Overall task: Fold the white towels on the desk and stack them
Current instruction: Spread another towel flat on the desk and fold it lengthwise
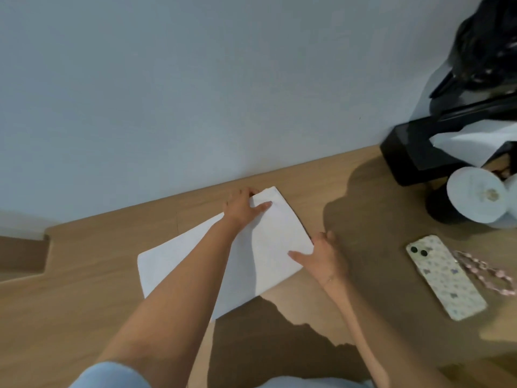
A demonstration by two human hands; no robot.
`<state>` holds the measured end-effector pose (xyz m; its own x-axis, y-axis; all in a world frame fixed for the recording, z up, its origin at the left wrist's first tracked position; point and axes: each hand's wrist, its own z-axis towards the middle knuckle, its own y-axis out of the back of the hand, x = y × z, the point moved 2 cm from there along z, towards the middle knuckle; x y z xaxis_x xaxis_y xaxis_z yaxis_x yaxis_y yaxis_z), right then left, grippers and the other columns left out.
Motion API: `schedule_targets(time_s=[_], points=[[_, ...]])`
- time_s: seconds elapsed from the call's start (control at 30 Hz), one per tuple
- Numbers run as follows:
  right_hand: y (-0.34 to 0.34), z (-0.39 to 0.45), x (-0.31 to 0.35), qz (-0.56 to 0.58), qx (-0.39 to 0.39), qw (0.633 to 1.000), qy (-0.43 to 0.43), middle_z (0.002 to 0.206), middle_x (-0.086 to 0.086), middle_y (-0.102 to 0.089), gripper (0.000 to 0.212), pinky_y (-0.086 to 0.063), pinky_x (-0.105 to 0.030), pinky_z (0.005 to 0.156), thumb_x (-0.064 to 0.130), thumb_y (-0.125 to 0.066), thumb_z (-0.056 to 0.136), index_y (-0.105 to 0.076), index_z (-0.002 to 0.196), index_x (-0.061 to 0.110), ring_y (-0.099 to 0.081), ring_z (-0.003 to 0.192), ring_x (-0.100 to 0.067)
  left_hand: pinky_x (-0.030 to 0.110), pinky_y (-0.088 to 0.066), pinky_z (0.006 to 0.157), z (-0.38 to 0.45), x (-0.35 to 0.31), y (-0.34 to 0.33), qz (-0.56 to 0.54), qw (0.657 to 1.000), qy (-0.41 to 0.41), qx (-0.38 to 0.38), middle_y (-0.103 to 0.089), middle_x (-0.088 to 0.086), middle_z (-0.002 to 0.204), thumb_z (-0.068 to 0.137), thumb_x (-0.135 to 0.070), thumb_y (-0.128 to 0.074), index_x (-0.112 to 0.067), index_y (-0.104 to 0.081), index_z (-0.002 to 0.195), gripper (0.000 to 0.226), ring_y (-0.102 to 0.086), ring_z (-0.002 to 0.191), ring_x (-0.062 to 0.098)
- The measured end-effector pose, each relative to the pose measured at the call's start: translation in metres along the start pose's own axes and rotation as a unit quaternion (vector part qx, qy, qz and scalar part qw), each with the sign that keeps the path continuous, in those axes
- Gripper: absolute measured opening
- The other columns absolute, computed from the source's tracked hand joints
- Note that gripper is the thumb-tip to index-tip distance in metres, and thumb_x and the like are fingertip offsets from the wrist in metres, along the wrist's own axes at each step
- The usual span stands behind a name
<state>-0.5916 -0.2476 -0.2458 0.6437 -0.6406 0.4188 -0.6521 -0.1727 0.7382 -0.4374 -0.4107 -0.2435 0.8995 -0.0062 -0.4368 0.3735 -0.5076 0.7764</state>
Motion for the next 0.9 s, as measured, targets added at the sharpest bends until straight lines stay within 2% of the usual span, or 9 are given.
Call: schedule_targets(time_s=[0.17, 0.3, 0.4, 0.5, 0.57, 0.67, 0.77, 0.83, 0.9], points=[[-0.006, -0.007, -0.006, 0.011, 0.005, 1.000, 0.018, 0.113, -0.004, -0.043, 0.051, -0.039, -0.030, 0.070, 0.052, -0.072, 0.077, -0.055, 0.104, 0.012, -0.052, 0.104, -0.025, 0.044, -0.032, 0.111, -0.013, 0.005, 0.001, 0.020, 0.998, 0.012, 0.061, -0.045, 0.010, 0.137, 0.092, -0.058, -0.055, -0.014, -0.052, 0.133, 0.061, -0.041, 0.130, 0.027], [-0.014, -0.023, -0.011, 0.156, -0.031, 0.987, 0.038, 0.088, 0.001, -0.048, 0.036, -0.035, -0.028, 0.063, 0.032, -0.078, 0.079, -0.049, 0.088, 0.013, -0.052, 0.081, -0.020, 0.044, -0.040, 0.104, -0.047, 0.009, 0.012, -0.141, 0.986, -0.010, 0.087, -0.058, 0.010, 0.125, 0.095, -0.044, -0.057, -0.012, -0.050, 0.129, 0.047, -0.054, 0.117, 0.029], [-0.007, -0.039, -0.007, 0.357, 0.040, 0.933, -0.004, 0.086, -0.002, -0.059, 0.034, -0.043, -0.025, 0.063, 0.020, -0.081, 0.077, -0.051, 0.091, 0.010, -0.055, 0.075, -0.015, 0.038, -0.046, 0.088, -0.080, 0.018, 0.034, -0.237, 0.968, -0.024, 0.075, -0.064, 0.009, 0.107, 0.093, -0.042, -0.062, -0.008, -0.052, 0.119, 0.044, -0.061, 0.097, 0.026], [0.009, -0.062, 0.010, 0.455, 0.030, 0.890, 0.021, 0.086, -0.005, -0.067, 0.031, -0.050, -0.018, 0.062, 0.020, -0.081, 0.077, -0.059, 0.092, 0.005, -0.062, 0.070, -0.005, 0.037, -0.052, 0.091, -0.116, 0.032, 0.062, -0.320, 0.945, -0.038, 0.046, -0.068, 0.002, 0.113, 0.093, -0.042, -0.064, -0.020, -0.055, 0.120, 0.036, -0.066, 0.102, 0.020], [0.017, -0.081, 0.028, 0.502, 0.010, 0.864, 0.042, 0.089, -0.007, -0.071, 0.035, -0.053, -0.024, 0.074, 0.023, -0.078, 0.080, -0.062, 0.096, -0.005, -0.066, 0.079, -0.009, 0.038, -0.051, 0.097, -0.141, 0.043, 0.080, -0.385, 0.920, -0.066, 0.037, -0.068, -0.003, 0.120, 0.095, -0.038, -0.062, -0.024, -0.056, 0.127, 0.035, -0.065, 0.111, 0.015], [0.025, -0.111, 0.065, 0.517, 0.013, 0.853, 0.077, 0.097, -0.002, -0.075, 0.028, -0.053, -0.045, 0.093, 0.037, -0.070, 0.086, -0.074, 0.095, 0.011, -0.070, 0.095, -0.024, 0.036, -0.049, 0.097, -0.181, 0.057, 0.112, -0.437, 0.893, -0.109, 0.011, -0.067, -0.004, 0.124, 0.098, -0.039, -0.056, -0.025, -0.058, 0.129, 0.034, -0.063, 0.116, 0.015], [0.030, -0.148, 0.115, 0.548, 0.068, 0.823, 0.135, 0.106, -0.008, -0.074, 0.047, -0.051, -0.045, 0.097, 0.057, -0.067, 0.081, -0.075, 0.101, 0.015, -0.068, 0.104, -0.025, 0.032, -0.046, 0.096, -0.228, 0.077, 0.148, -0.460, 0.876, -0.128, -0.076, -0.066, -0.011, 0.125, 0.094, -0.055, -0.054, -0.033, -0.058, 0.127, 0.040, -0.061, 0.118, 0.008], [0.036, -0.169, 0.146, 0.531, 0.074, 0.830, 0.156, 0.104, -0.011, -0.074, 0.063, -0.050, -0.045, 0.096, 0.066, -0.066, 0.071, -0.074, 0.099, 0.010, -0.069, 0.102, -0.024, 0.033, -0.044, 0.100, -0.259, 0.090, 0.169, -0.464, 0.865, -0.131, -0.139, -0.065, -0.014, 0.124, 0.088, -0.069, -0.050, -0.039, -0.058, 0.123, 0.047, -0.058, 0.120, 0.004], [0.040, -0.193, 0.180, 0.497, 0.060, 0.843, 0.197, 0.100, -0.014, -0.073, 0.070, -0.052, -0.042, 0.089, 0.067, -0.063, 0.070, -0.071, 0.096, 0.003, -0.070, 0.095, -0.023, 0.031, -0.042, 0.098, -0.294, 0.109, 0.193, -0.470, 0.852, -0.134, -0.191, -0.065, -0.017, 0.121, 0.087, -0.075, -0.044, -0.043, -0.059, 0.118, 0.047, -0.058, 0.119, 0.000]])
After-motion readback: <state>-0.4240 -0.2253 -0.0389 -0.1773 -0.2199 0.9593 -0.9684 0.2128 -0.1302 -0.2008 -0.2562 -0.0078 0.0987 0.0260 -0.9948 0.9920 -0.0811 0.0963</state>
